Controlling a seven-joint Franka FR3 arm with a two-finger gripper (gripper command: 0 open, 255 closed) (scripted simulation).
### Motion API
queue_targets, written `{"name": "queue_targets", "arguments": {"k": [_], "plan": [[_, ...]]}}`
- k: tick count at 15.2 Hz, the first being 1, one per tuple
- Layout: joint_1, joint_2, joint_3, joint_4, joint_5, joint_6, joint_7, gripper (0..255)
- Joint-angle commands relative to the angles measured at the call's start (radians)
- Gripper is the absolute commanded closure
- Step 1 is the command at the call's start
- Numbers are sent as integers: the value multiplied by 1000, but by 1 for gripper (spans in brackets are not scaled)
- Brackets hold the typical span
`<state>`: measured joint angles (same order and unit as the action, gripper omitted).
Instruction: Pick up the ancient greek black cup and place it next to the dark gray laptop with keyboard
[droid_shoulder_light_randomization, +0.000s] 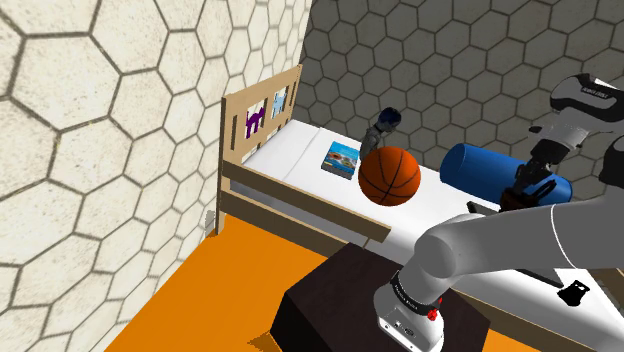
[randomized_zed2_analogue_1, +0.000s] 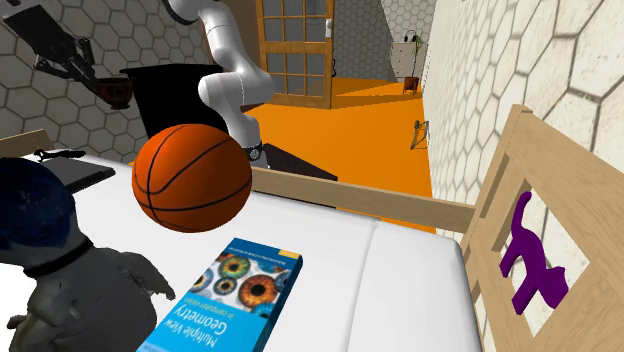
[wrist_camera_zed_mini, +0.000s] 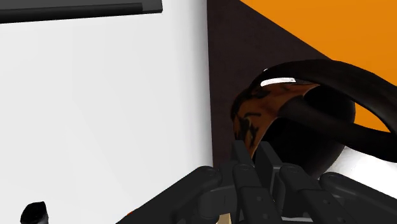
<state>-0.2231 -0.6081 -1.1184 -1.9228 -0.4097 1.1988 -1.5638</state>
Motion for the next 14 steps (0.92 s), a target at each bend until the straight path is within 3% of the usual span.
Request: {"name": "queue_targets", "arguments": {"k": [1, 14], "plan": [[0, -3, -14, -14, -11, 16, -7, 255], [3, -26, -88, -168, -57, 172, 6, 255]]}}
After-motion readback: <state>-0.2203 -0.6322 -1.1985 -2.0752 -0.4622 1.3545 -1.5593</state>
